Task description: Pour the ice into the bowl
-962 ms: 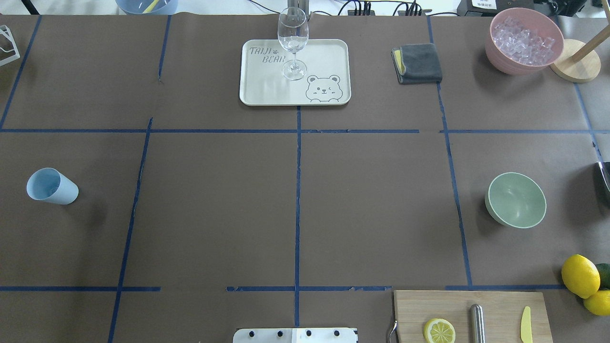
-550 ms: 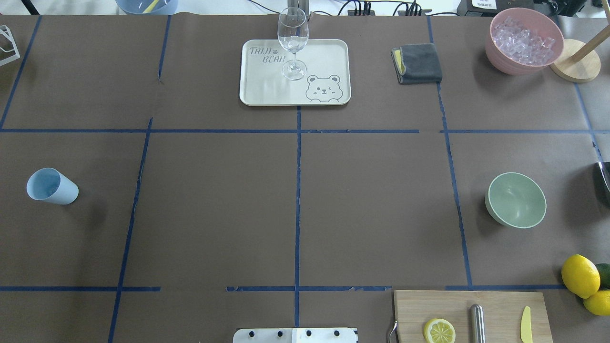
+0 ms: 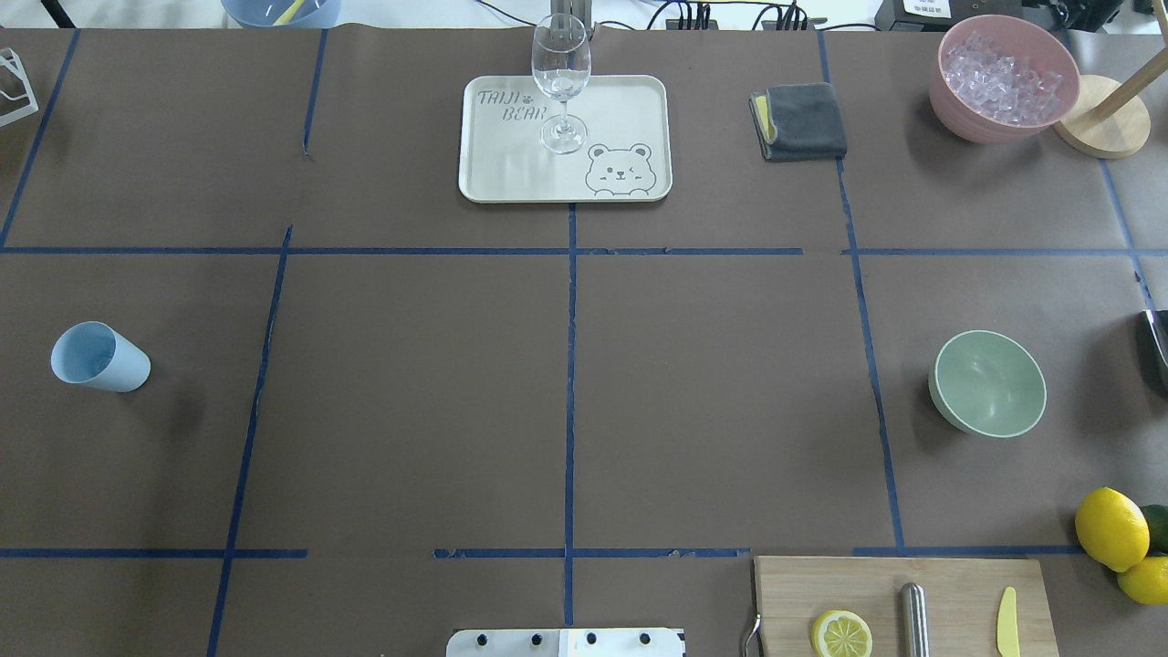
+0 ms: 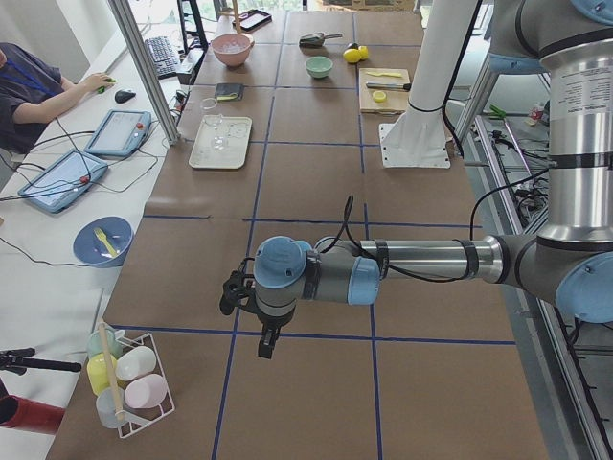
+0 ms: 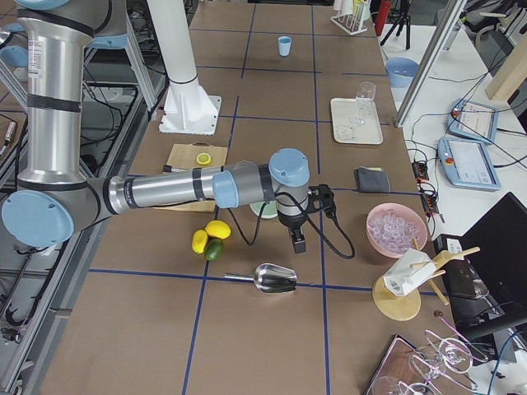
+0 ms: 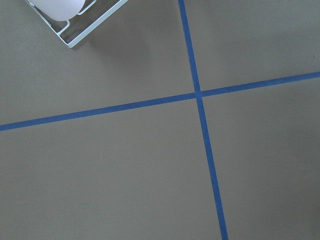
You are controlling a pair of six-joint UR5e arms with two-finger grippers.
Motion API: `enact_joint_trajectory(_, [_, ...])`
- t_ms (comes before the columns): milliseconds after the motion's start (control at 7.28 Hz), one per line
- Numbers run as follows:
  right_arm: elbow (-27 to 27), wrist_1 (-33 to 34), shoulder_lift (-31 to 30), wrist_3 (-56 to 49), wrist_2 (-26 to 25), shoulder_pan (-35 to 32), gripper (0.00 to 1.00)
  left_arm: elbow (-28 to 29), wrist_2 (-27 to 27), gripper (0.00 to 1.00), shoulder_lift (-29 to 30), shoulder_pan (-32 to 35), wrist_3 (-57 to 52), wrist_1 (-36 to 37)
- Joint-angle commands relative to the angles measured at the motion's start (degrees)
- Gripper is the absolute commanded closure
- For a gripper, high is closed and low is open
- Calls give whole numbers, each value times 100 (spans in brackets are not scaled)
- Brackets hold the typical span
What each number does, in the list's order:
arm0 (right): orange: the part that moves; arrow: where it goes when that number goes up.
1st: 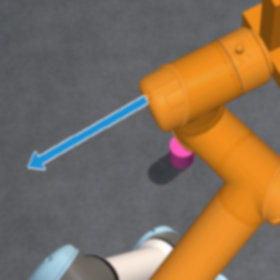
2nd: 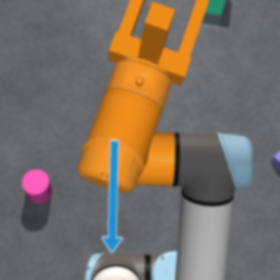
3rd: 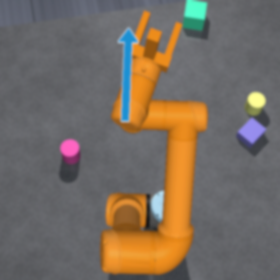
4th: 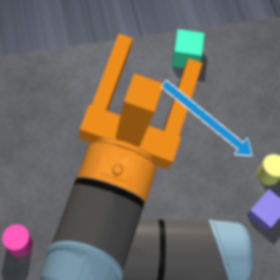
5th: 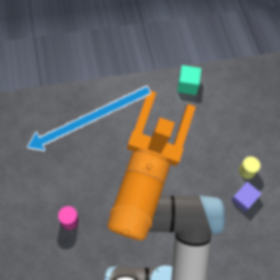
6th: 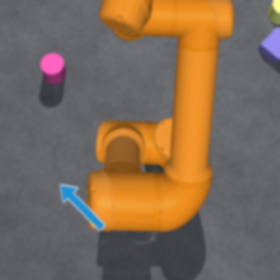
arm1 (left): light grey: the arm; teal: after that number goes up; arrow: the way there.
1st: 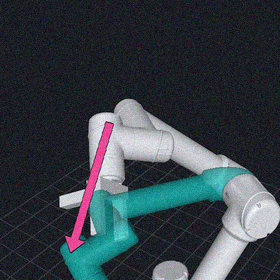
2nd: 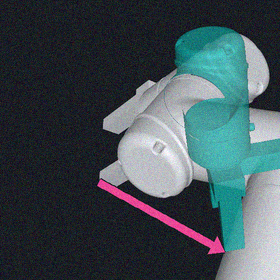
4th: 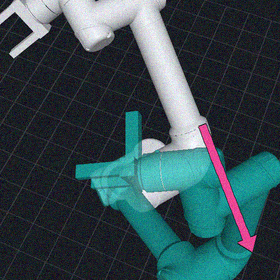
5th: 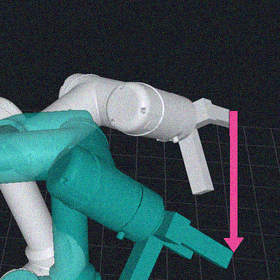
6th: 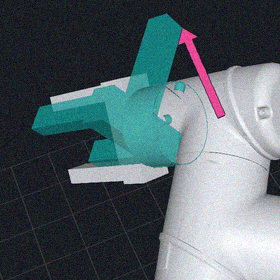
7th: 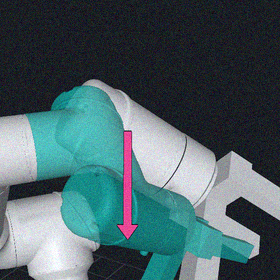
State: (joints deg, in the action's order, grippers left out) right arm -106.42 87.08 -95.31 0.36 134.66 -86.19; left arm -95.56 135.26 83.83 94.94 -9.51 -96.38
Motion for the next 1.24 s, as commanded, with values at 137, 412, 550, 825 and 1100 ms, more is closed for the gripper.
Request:
enact_joint_trajectory(137, [-80, -974, 127, 1594, -254, 916, 0, -6, 9, 0, 1, -63, 2, -47])
enact_joint_trajectory(412, [-81, -2104, -58, 2300, -440, 1847, 0, -15, 9, 0, 1, -134, -7, -56])
enact_joint_trajectory(550, [-89, -2368, -84, 2806, -458, 2139, 0, -15, 44, 0, 1, -134, -7, -56])
enact_joint_trajectory(825, [-72, -2652, -295, 3450, -1333, 3043, 0, -6, 185, 0, 1, -143, 2, -56])
enact_joint_trajectory(1100, [-45, -3062, -635, 3690, -1390, 3344, 17, -6, 185, 0, -7, -152, -7, -56])
